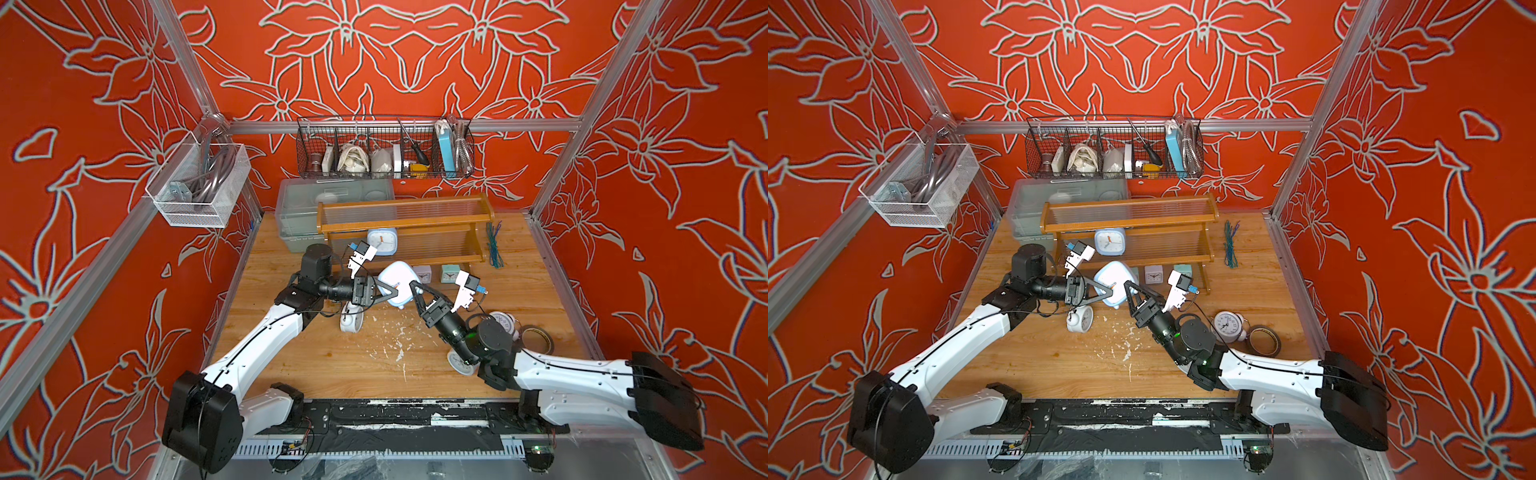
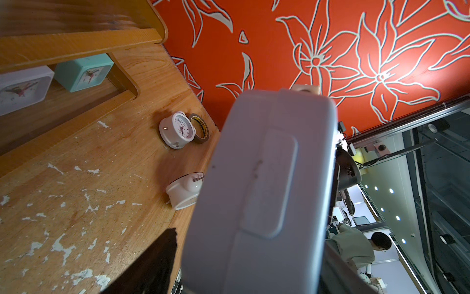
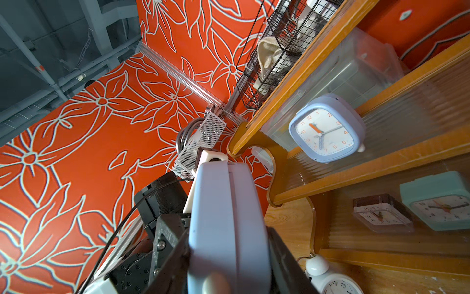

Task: Place the alarm clocks on the shelf by style
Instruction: Pick up the alarm from the center of the board.

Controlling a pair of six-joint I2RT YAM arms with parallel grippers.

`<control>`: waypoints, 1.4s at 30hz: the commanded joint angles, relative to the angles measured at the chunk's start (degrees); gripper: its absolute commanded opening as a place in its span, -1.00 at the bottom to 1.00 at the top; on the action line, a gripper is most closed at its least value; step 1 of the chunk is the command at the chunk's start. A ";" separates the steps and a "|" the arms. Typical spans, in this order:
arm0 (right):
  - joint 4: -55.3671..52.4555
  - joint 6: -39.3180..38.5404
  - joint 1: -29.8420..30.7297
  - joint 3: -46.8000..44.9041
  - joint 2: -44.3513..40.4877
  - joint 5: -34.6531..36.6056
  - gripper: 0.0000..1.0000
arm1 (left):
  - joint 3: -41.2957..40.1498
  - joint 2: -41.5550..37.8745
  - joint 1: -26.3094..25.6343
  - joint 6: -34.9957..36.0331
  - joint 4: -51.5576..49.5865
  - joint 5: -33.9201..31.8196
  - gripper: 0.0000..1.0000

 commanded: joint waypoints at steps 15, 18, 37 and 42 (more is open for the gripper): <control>-2.79 -1.22 1.55 0.04 1.32 6.78 -0.52 | -0.89 -0.71 -0.31 2.71 2.72 4.95 0.05; -5.15 -1.03 1.54 -0.12 0.88 7.43 -0.49 | -0.61 -0.86 -0.17 3.91 1.86 5.35 -0.14; -37.00 -21.99 -3.78 4.61 -13.83 -10.03 0.59 | 10.42 -1.67 1.31 39.22 -30.89 6.06 -0.41; -52.60 -32.35 -12.19 11.57 -17.50 -31.47 0.69 | 12.89 -1.50 1.32 49.63 -39.24 4.89 -0.40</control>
